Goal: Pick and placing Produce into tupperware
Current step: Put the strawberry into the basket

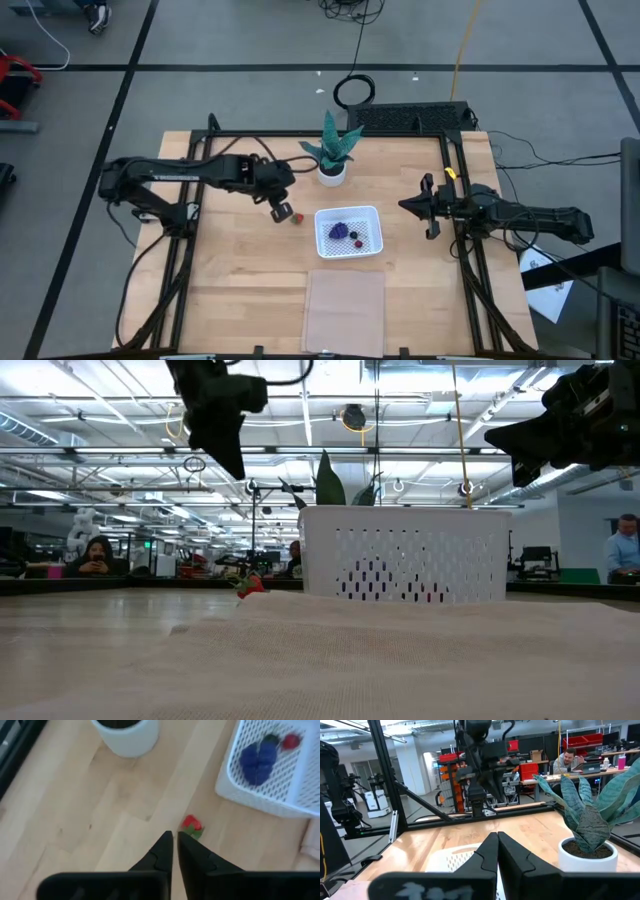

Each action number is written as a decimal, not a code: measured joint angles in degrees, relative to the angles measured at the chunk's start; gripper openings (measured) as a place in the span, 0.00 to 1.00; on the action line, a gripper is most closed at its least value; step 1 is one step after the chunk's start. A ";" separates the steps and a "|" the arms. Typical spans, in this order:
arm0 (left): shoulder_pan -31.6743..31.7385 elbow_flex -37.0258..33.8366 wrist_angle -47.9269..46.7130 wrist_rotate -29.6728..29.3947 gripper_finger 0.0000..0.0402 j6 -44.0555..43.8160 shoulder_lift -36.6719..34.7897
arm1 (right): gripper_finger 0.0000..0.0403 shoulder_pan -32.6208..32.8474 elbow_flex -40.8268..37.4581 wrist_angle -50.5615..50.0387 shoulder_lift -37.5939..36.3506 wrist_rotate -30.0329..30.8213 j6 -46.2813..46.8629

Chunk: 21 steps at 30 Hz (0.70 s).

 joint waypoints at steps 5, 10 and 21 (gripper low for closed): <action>0.00 0.00 0.00 1.55 0.22 0.79 2.83 | 0.00 -0.02 0.00 -0.22 0.02 0.00 0.01; -0.01 0.00 0.22 3.61 0.44 0.54 4.58 | 0.00 -0.02 0.00 -0.62 0.02 -0.02 0.00; -0.02 -0.02 0.43 1.61 0.80 0.86 8.29 | 0.00 0.00 0.00 -1.34 0.04 -0.02 0.00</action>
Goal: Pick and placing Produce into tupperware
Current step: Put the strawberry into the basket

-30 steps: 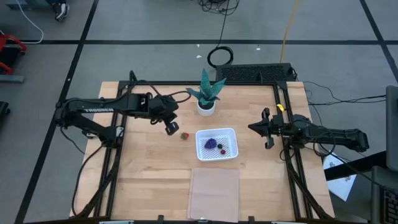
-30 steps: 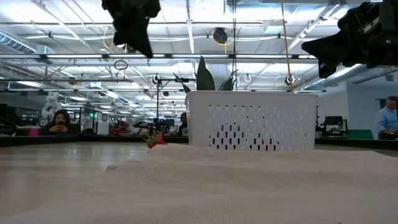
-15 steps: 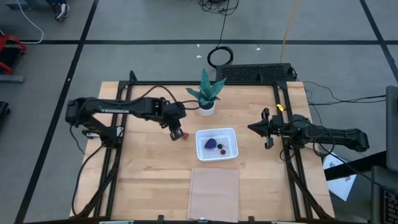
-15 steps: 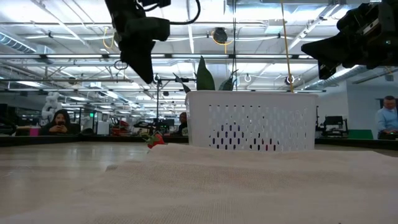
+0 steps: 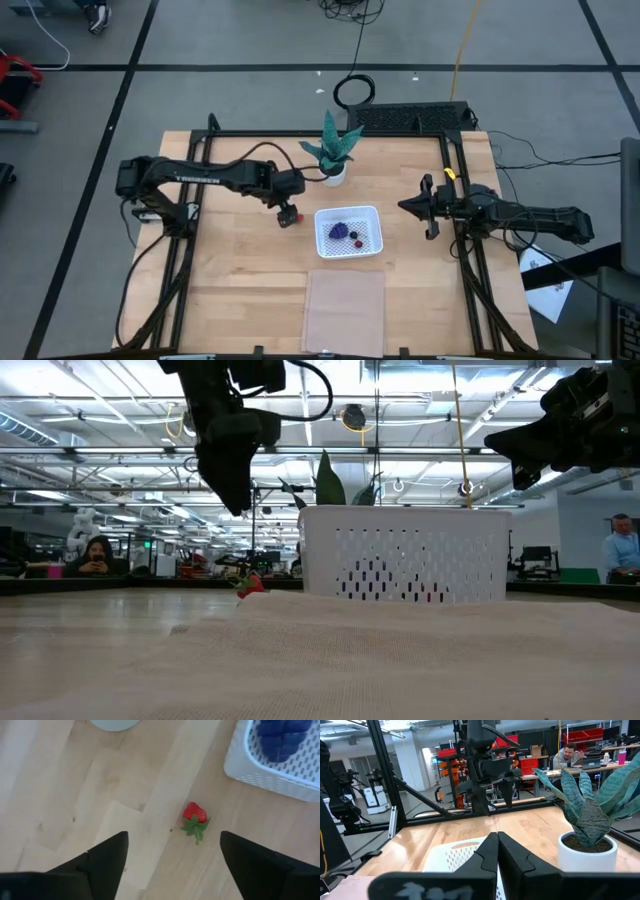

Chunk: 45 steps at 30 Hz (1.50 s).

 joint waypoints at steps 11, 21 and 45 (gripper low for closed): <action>0.02 0.00 1.49 5.57 0.85 -1.97 6.65 | 0.00 -0.02 0.00 -0.28 0.00 0.02 0.00; -0.14 -0.01 3.22 6.36 0.85 -2.33 12.23 | 0.00 -0.02 0.00 -0.50 -0.02 0.02 0.00; 1.02 -0.15 9.22 6.85 0.85 -0.45 14.90 | 0.00 -0.01 0.00 -0.94 -0.02 0.02 0.00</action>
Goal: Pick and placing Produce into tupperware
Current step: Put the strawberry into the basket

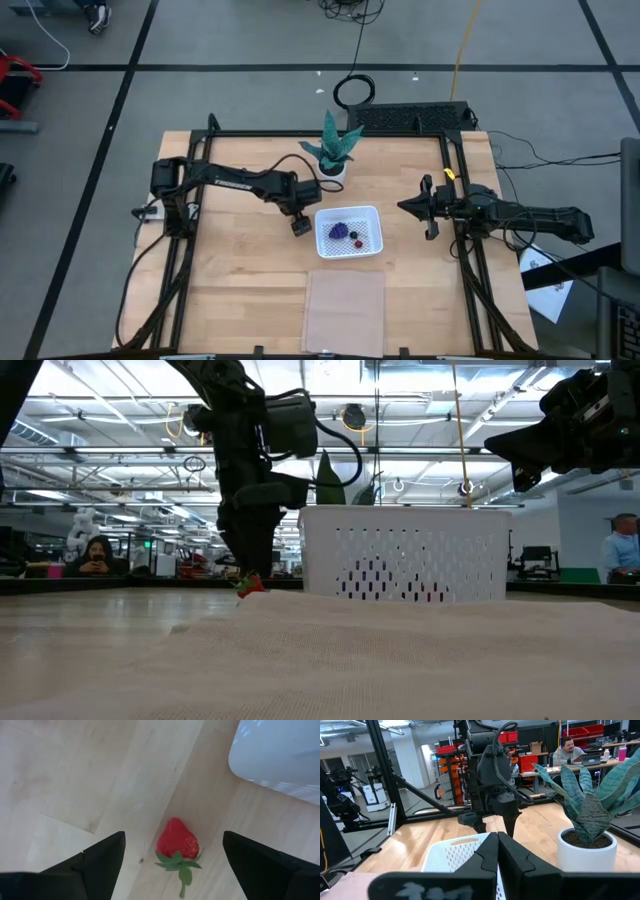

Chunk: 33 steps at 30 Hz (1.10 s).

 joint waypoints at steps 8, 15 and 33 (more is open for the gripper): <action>0.02 0.00 0.00 0.01 0.85 0.98 0.00 | 0.00 0.01 0.00 0.00 0.00 0.00 0.00; 0.02 0.00 0.31 -0.01 0.85 0.64 0.00 | 0.00 0.01 0.00 0.00 0.00 0.00 0.00; -0.31 0.00 2.23 -0.55 0.85 1.27 0.70 | 0.00 0.00 0.01 0.02 0.00 0.00 0.77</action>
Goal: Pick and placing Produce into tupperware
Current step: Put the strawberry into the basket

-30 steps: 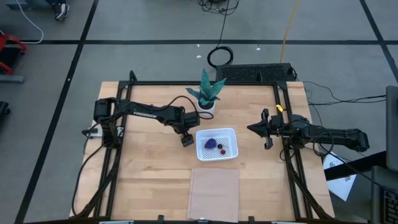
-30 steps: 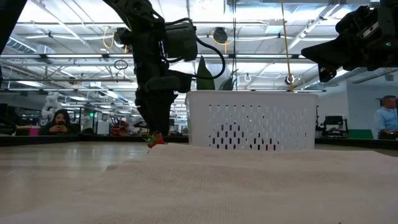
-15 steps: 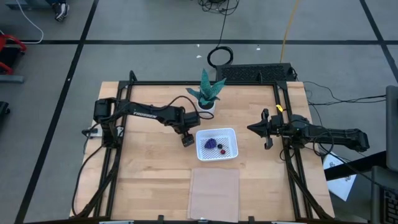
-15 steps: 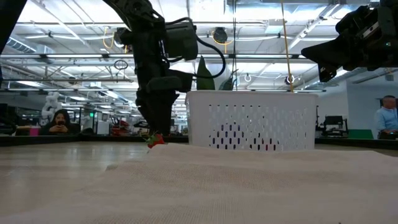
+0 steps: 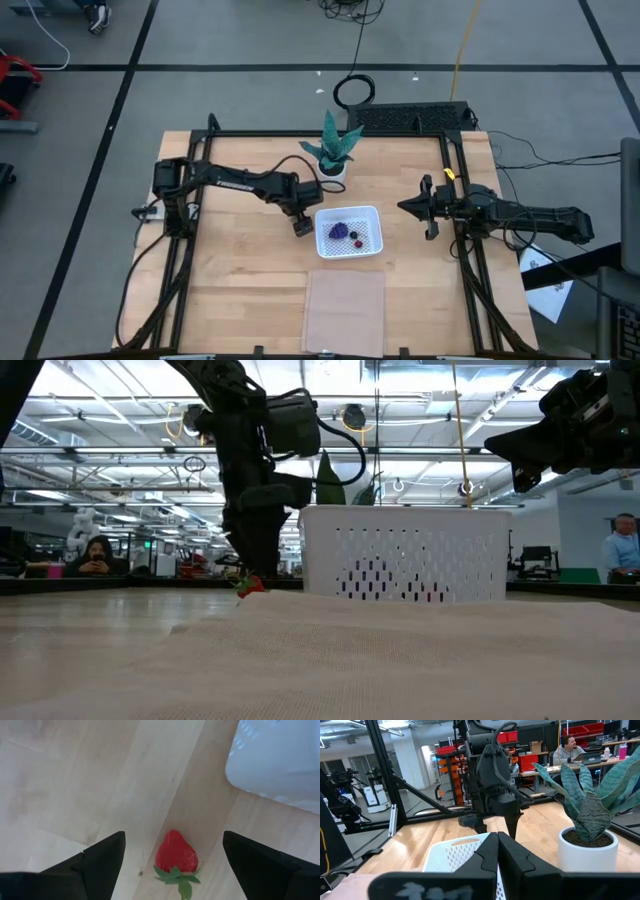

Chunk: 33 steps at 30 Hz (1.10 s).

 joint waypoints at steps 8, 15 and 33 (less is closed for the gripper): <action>0.00 -0.11 0.06 1.03 0.85 -0.17 1.57 | 0.00 0.01 -0.01 -0.07 0.00 0.00 0.08; 0.00 -0.02 -0.22 0.96 0.85 -0.19 1.77 | 0.00 0.01 0.00 -0.04 0.04 0.00 0.08; 0.00 0.17 -0.14 0.48 0.85 2.47 4.31 | 0.00 0.00 0.00 -0.19 0.04 0.00 0.08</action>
